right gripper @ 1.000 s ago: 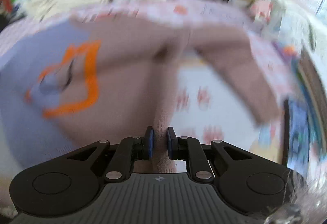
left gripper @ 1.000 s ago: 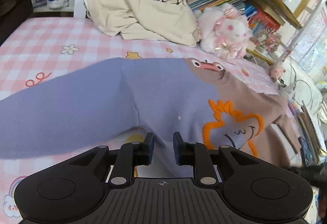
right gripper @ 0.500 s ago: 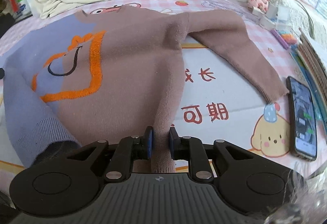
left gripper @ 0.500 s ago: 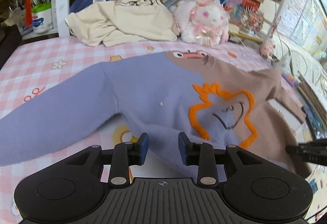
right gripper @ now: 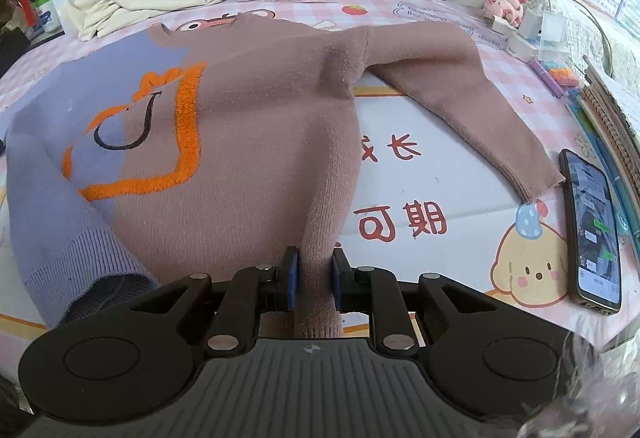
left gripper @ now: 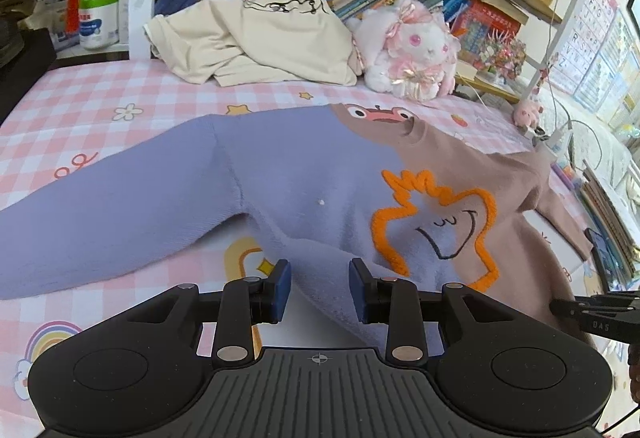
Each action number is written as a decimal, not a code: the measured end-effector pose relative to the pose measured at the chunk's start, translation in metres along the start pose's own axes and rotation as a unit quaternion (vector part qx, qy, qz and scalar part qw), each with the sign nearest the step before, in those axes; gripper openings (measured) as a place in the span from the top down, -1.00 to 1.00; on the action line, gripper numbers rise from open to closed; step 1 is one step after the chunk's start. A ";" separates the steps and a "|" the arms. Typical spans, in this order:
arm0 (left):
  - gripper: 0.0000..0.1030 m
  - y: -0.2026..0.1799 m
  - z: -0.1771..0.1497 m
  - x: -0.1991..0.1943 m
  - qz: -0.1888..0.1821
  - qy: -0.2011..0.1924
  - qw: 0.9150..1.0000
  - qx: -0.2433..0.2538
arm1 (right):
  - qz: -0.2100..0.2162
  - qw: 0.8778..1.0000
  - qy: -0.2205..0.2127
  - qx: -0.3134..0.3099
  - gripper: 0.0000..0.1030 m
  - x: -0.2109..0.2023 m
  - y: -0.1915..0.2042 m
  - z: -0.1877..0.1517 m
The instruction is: Fold clothes
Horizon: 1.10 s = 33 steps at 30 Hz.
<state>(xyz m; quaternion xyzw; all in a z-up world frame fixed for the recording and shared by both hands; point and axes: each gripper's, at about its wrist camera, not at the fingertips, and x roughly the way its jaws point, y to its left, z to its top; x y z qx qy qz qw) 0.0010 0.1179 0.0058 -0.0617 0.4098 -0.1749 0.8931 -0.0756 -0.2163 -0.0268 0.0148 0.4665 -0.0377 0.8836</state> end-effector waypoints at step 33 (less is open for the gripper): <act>0.38 -0.012 -0.006 0.023 0.020 0.031 0.999 0.010 | 0.016 1.000 -0.002 -0.002 0.66 0.000 -0.006 0.000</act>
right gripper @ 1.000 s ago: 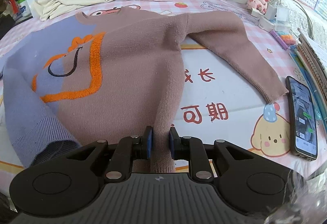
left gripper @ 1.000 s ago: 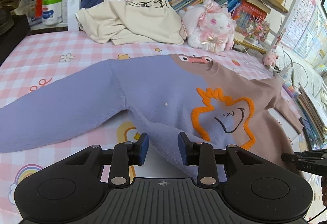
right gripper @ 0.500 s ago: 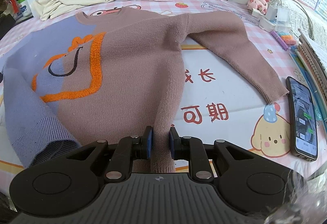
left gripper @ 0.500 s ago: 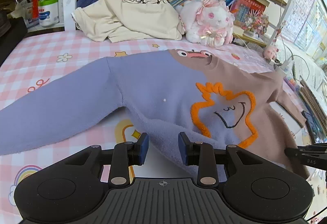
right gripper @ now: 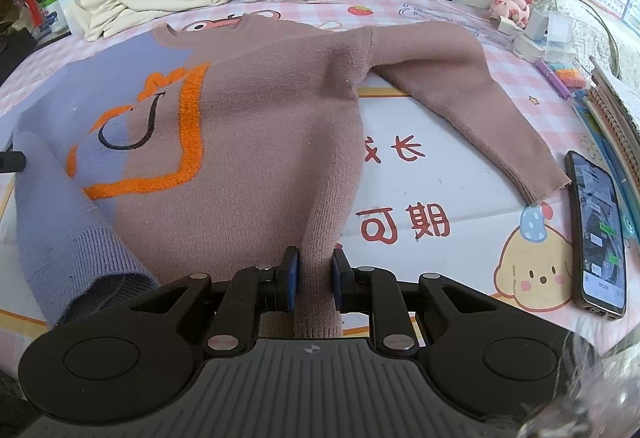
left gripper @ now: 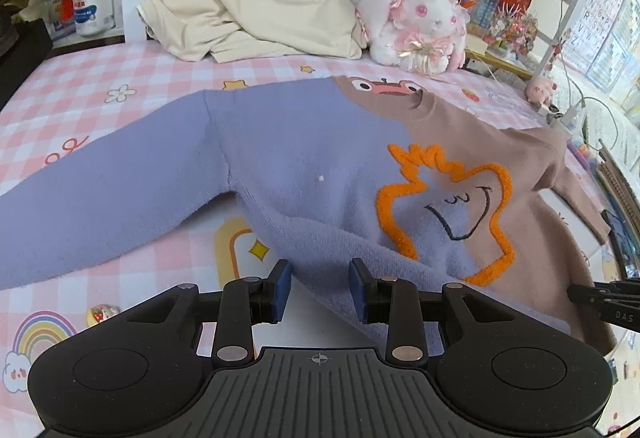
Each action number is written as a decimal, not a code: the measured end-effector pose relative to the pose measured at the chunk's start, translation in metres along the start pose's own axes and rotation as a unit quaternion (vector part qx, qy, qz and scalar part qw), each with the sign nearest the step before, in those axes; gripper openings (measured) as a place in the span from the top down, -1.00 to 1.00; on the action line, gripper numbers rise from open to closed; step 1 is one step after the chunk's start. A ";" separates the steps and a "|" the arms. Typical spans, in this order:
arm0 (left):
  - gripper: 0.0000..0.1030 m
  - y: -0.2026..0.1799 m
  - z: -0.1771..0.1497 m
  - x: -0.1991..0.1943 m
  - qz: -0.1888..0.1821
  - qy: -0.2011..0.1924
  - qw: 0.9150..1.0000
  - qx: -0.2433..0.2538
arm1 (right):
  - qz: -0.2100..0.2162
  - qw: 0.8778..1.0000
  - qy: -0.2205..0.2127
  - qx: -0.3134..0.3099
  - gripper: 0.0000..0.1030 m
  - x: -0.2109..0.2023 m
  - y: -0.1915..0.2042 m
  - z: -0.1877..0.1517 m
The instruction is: Fold clothes
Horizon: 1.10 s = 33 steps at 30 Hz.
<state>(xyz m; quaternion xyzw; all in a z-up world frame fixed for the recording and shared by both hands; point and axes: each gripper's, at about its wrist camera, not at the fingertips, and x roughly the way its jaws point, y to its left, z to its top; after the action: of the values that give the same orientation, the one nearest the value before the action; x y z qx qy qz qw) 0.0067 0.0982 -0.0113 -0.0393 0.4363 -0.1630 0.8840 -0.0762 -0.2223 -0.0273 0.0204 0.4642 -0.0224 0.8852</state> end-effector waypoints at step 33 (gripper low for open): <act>0.95 0.029 -0.049 0.031 -0.250 0.115 0.908 -0.317 | 0.005 1.000 -0.005 0.003 0.66 0.000 -0.002 -0.002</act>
<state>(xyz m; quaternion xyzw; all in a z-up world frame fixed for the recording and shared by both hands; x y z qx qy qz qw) -0.0062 0.1189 -0.0712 -0.4062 0.5396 -0.2350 0.6990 -0.0775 -0.2239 -0.0282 0.0251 0.4592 -0.0192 0.8878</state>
